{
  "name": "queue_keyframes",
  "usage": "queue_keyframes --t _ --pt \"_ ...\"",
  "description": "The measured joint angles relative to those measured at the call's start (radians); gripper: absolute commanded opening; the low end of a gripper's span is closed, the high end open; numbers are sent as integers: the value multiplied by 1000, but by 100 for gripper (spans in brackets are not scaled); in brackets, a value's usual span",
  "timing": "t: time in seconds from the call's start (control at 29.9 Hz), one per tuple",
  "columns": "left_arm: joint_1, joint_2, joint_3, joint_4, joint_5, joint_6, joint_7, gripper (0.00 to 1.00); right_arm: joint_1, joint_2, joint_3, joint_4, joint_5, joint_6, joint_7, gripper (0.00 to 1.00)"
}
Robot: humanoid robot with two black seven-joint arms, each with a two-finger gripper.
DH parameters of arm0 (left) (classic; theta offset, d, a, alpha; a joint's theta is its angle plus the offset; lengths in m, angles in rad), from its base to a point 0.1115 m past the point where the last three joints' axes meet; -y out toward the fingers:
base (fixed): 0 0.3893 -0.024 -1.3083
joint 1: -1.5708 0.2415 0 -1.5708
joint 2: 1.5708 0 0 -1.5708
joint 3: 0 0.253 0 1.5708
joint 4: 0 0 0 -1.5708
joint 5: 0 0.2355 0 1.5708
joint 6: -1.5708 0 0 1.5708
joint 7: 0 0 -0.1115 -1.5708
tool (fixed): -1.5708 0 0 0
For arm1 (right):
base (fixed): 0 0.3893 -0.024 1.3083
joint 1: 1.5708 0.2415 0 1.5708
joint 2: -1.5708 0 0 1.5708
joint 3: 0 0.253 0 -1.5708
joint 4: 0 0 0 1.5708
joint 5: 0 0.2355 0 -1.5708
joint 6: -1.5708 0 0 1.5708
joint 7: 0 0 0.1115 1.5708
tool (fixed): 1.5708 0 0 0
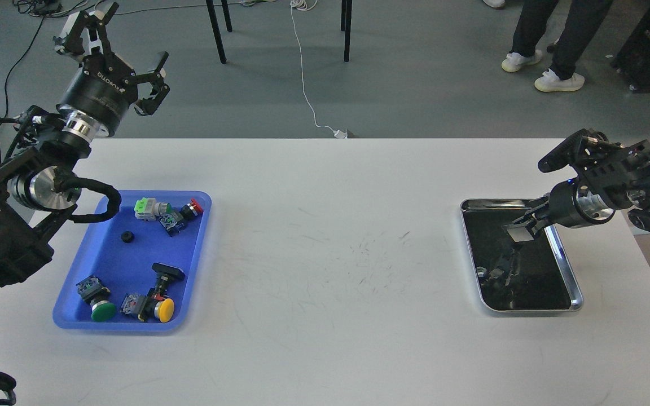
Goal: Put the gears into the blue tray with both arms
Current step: 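Reach the right gripper into the silver tray and grasp another black piece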
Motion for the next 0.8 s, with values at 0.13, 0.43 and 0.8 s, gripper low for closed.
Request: queue_keyframes --t 0.13,0.43,0.8 --pt "12 1 1 -3 1 0 -3 98 -55 9 -1 -31 2 -47 0 60" --pt "16 5 4 -5 3 3 -4 98 -103 16 0 -64 3 -65 0 52" --pt "14 7 3 -11 3 9 -2 98 -116 22 8 -67 4 -71 0 33"
